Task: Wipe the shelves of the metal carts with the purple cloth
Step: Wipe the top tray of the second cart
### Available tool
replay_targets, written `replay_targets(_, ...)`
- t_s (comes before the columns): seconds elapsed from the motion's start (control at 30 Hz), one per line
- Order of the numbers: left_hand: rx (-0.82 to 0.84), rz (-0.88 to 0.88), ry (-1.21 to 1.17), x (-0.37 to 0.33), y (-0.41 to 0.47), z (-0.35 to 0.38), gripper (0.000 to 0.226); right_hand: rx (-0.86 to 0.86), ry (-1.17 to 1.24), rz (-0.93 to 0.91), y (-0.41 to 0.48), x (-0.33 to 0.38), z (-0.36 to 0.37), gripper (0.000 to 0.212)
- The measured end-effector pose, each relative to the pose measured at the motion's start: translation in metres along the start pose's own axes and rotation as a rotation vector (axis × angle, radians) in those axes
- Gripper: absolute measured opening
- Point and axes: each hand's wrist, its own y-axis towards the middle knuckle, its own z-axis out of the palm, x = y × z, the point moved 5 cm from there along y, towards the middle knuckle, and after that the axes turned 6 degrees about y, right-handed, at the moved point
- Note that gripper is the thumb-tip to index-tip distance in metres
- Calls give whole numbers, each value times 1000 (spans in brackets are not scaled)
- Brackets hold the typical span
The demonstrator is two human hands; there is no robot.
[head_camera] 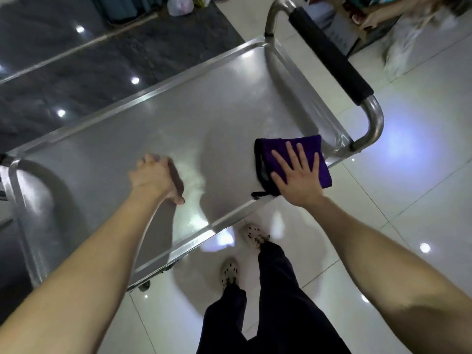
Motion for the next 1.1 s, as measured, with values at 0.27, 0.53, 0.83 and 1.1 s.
replay_targets(0.27, -54, 123, -136, -89, 63, -38, 144, -94, 38, -112, 1, -13, 2, 66)
replay_targets(0.53, 34, 100, -95, -87, 81, -32, 149, -86, 72, -69, 75, -73, -32, 69)
replay_targets(0.83, 2, 78, -45, -85, 104, -33, 151, -29, 43, -149, 285, -3, -97, 77)
replay_targets(1.1, 31, 49, -87, -83, 111, -29, 149, 27, -14, -377, 392, 94, -102, 76)
